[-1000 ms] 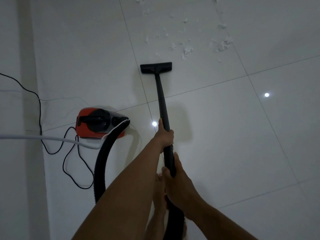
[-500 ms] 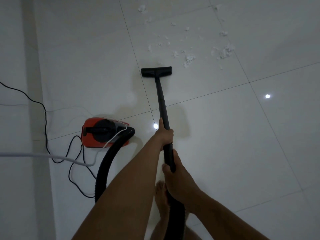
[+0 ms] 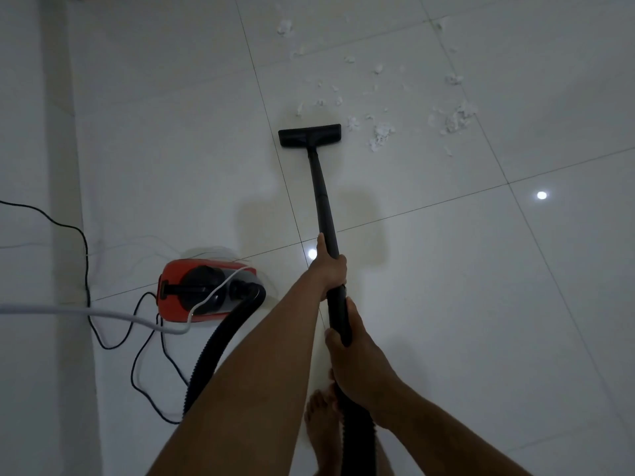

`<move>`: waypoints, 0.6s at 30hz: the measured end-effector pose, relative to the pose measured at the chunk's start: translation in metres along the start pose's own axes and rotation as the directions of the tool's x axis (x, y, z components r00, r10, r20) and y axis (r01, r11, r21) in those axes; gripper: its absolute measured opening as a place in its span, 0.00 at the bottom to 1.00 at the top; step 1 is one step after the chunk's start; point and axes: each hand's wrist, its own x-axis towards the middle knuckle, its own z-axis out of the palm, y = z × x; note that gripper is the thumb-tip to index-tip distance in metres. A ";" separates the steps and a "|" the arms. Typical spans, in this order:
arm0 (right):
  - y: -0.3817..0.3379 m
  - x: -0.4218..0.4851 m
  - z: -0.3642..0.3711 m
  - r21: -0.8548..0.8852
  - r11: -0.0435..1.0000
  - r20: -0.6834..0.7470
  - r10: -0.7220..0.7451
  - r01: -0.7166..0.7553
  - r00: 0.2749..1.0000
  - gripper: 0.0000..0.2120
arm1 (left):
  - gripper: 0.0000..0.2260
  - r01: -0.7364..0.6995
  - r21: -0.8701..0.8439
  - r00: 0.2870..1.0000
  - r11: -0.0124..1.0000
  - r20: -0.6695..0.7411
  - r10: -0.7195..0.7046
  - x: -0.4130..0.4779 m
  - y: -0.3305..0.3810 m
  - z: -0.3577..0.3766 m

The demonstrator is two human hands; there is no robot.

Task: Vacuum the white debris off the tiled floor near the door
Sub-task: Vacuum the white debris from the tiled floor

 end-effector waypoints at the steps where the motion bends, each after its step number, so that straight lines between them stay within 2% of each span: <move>1: -0.004 0.002 -0.007 0.038 0.999 0.015 -0.016 0.016 1.000 0.30 | 0.35 -0.001 -0.006 1.000 1.000 -0.001 0.001 0.003 0.005 -0.001; 3: -0.015 0.006 -0.017 0.070 0.997 0.038 -0.048 0.045 0.998 0.30 | 0.35 -0.004 -0.006 1.000 1.000 -0.011 0.004 0.011 0.015 -0.003; 18: -0.062 0.052 -0.053 0.119 0.992 0.107 0.030 -0.043 0.994 0.30 | 0.35 -0.008 0.007 0.999 1.000 -0.044 0.009 0.052 0.072 -0.013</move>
